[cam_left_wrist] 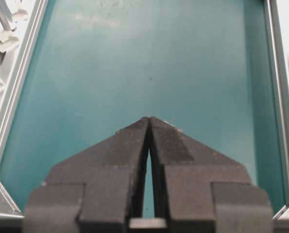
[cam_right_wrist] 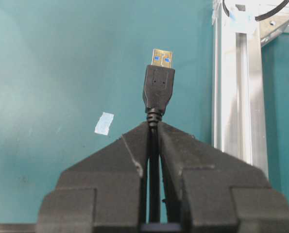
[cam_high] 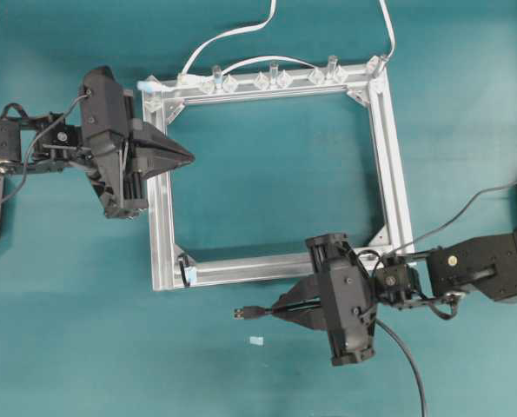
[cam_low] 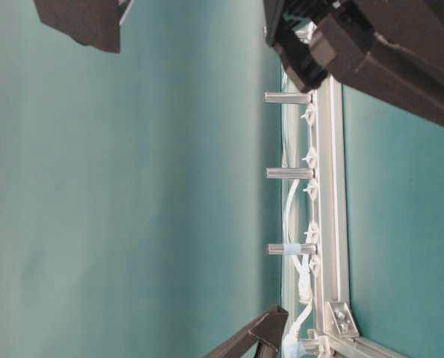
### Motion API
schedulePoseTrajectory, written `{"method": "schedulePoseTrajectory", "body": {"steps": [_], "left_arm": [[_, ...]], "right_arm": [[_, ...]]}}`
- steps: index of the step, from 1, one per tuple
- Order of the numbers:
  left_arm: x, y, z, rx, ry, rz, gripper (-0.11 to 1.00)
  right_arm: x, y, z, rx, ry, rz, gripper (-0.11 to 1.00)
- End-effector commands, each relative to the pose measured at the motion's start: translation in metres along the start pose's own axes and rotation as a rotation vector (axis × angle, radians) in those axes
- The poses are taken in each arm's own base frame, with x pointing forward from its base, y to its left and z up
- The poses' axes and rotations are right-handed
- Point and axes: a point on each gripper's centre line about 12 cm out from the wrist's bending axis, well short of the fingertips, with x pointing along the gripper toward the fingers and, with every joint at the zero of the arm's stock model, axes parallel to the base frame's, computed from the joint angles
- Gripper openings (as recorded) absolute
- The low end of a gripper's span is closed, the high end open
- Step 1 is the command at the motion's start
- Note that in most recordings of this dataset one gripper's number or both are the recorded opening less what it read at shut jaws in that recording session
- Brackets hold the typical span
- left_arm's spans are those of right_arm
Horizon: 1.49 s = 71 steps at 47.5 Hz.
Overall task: Insert the wire through the string loop located on the left side.
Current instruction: 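Lift the cable and carry it toward the zip-tie loop at the frame's lower-right corner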
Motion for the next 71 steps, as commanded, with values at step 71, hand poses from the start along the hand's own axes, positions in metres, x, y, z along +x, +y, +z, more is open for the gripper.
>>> {"method": "schedulePoseTrajectory", "body": {"steps": [71], "left_arm": [[-0.003,-0.006,0.007,0.008,-0.028,-0.017,0.00]], "right_arm": [[0.002,-0.047,0.036,-0.034,-0.024,-0.066,0.09]]}}
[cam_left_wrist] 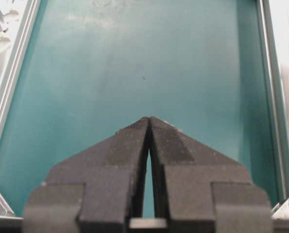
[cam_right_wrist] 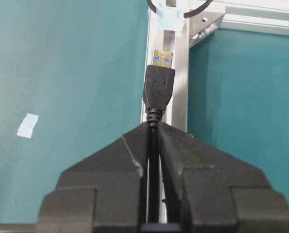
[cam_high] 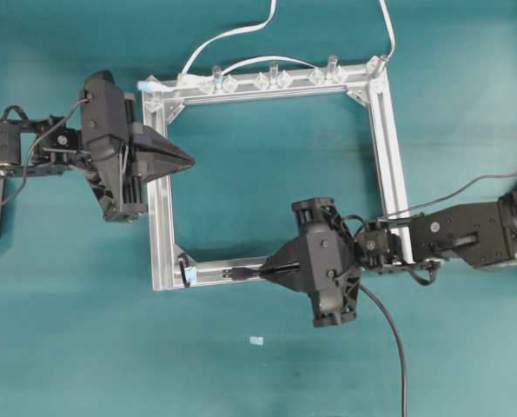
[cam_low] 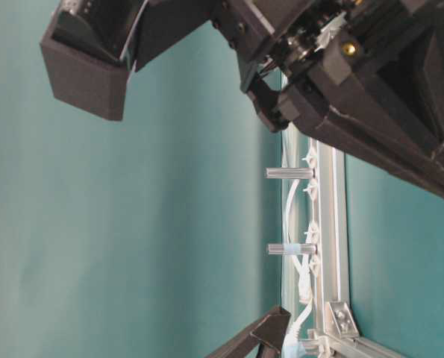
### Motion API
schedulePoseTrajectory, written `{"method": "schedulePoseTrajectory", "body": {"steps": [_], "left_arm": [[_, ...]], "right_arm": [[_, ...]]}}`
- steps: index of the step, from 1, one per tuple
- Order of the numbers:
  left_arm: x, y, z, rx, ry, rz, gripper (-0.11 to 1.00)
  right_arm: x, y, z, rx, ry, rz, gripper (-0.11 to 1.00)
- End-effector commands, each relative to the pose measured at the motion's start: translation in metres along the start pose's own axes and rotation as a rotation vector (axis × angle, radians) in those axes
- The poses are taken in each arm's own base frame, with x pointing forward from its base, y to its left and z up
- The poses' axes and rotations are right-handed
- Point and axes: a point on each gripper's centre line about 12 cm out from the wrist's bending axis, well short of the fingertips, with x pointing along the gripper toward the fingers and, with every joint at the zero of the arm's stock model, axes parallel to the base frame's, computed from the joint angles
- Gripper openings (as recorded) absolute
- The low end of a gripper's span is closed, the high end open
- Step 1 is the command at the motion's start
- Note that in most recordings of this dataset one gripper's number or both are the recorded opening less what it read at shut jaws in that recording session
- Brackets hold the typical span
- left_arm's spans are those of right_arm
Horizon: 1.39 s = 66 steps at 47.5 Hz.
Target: Insert the wire through the string loop located on the left side.
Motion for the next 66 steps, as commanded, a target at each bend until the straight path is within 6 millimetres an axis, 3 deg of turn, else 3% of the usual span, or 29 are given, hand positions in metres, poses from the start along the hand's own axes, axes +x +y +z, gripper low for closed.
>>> {"method": "schedulePoseTrajectory", "body": {"steps": [1,40,66], "left_arm": [[-0.002,-0.001,0.008,0.003,-0.030,-0.005,0.00],[-0.004,-0.004,0.009,0.006,-0.033,-0.012,0.00],[-0.026,-0.009,-0.006,0.006,0.091,-0.031,0.00]], "right_arm": [[-0.006,-0.002,0.022,0.002,-0.062,-0.001,0.09],[-0.006,-0.008,0.022,0.008,-0.065,-0.015,0.09],[-0.006,-0.008,0.021,-0.010,-0.064,-0.010,0.09]]}}
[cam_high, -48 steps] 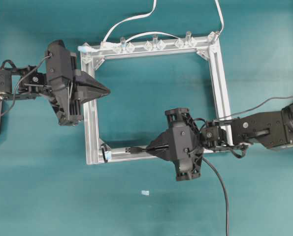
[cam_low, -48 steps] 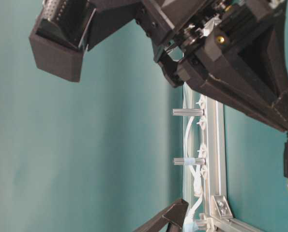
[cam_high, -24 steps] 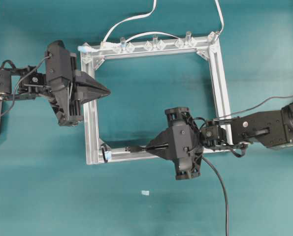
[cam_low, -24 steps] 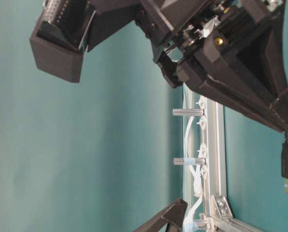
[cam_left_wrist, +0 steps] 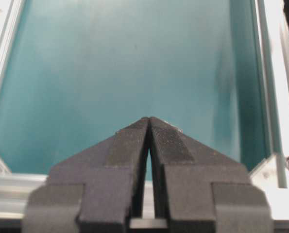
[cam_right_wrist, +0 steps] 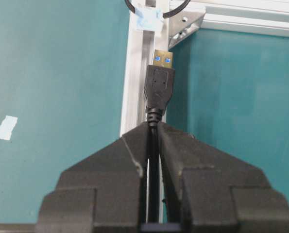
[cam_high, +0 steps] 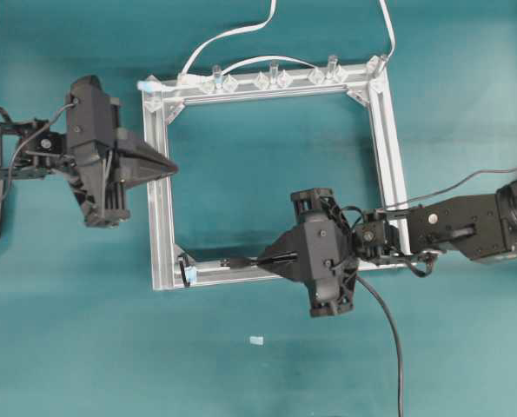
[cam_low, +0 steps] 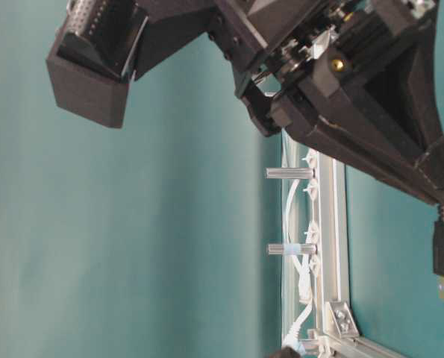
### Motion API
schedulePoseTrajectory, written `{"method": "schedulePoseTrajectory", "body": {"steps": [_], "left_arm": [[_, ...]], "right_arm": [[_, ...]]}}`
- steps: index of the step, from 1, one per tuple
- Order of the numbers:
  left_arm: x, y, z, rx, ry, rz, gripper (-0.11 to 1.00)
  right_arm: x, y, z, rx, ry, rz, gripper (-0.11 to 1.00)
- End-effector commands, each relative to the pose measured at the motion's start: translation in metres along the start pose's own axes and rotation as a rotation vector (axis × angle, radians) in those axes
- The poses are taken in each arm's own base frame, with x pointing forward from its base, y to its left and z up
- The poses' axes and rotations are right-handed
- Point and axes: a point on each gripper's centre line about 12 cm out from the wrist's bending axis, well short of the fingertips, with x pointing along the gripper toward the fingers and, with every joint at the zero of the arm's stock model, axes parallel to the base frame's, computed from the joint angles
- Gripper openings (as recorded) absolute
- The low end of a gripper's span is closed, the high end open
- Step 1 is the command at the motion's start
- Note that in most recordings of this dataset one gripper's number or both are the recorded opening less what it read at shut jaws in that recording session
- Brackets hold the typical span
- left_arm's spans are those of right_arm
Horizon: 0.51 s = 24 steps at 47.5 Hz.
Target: Insert the wire through the string loop located on the left side.
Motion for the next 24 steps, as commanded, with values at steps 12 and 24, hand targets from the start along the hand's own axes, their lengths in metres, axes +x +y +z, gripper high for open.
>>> {"method": "schedulePoseTrajectory", "body": {"steps": [12,24], "left_arm": [[-0.014,-0.020,-0.001,0.033,0.118,-0.058,0.01],[-0.018,-0.031,-0.004,0.041,0.175,-0.089,0.57]], "right_arm": [[-0.007,0.002,0.021,-0.011,-0.064,0.009,0.09],[-0.007,0.002,0.023,-0.013,-0.069,0.010,0.09]]}}
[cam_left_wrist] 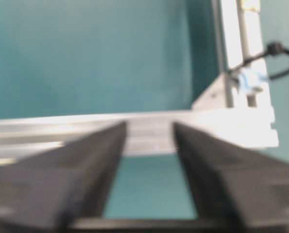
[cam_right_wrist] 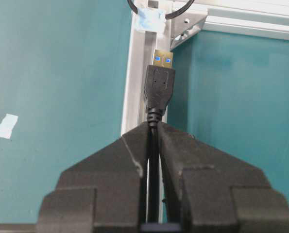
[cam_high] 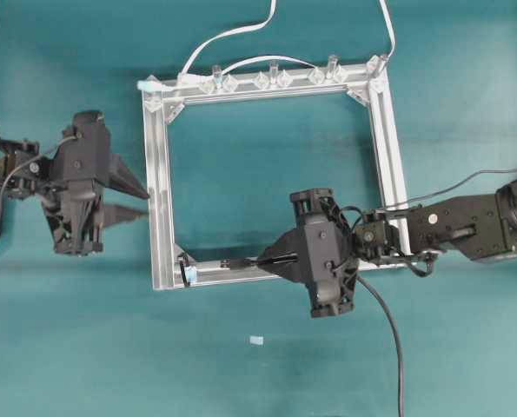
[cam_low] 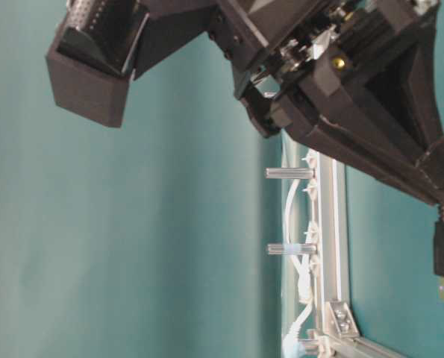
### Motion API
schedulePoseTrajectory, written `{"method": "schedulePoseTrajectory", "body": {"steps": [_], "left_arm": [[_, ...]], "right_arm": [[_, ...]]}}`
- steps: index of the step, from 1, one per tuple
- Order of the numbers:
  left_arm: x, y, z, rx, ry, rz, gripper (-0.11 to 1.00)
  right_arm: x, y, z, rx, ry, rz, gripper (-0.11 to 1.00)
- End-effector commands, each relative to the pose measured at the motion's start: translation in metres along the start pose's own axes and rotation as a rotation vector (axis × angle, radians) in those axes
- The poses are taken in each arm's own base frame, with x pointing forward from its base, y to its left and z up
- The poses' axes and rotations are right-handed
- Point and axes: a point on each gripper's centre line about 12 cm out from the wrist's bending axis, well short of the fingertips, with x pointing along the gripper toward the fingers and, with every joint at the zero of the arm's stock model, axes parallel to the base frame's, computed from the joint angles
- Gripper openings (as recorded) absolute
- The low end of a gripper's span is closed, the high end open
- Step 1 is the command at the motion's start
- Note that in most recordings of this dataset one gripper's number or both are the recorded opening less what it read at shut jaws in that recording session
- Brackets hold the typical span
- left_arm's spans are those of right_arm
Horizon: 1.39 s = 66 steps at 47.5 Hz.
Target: Insert the wire through the string loop located on the left side.
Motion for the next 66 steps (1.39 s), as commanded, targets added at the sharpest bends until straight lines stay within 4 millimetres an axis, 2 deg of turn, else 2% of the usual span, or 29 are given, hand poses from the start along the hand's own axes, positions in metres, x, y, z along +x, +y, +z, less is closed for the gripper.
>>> {"method": "schedulePoseTrajectory", "body": {"steps": [1,6,10,35,51,66], "left_arm": [[-0.003,-0.002,0.008,-0.021,-0.009,-0.006,0.62],[-0.003,-0.003,0.005,-0.034,0.016,-0.008,0.84],[-0.003,-0.004,0.005,-0.038,0.016,-0.011,0.91],[0.000,-0.028,0.001,-0.072,0.047,-0.070,0.90],[0.001,-0.041,0.004,-0.074,0.049,-0.101,0.90],[0.002,-0.044,0.004,-0.080,0.054,-0.108,0.90]], "right_arm": [[-0.006,0.001,0.022,0.000,-0.066,0.005,0.09],[-0.006,0.001,0.022,0.002,-0.064,0.005,0.09],[-0.006,0.001,0.023,0.002,-0.067,0.005,0.09],[-0.004,0.001,0.026,0.002,-0.073,0.003,0.09],[0.012,0.000,0.031,0.005,-0.080,0.000,0.09],[0.025,0.001,0.038,0.005,-0.092,0.000,0.09]]}}
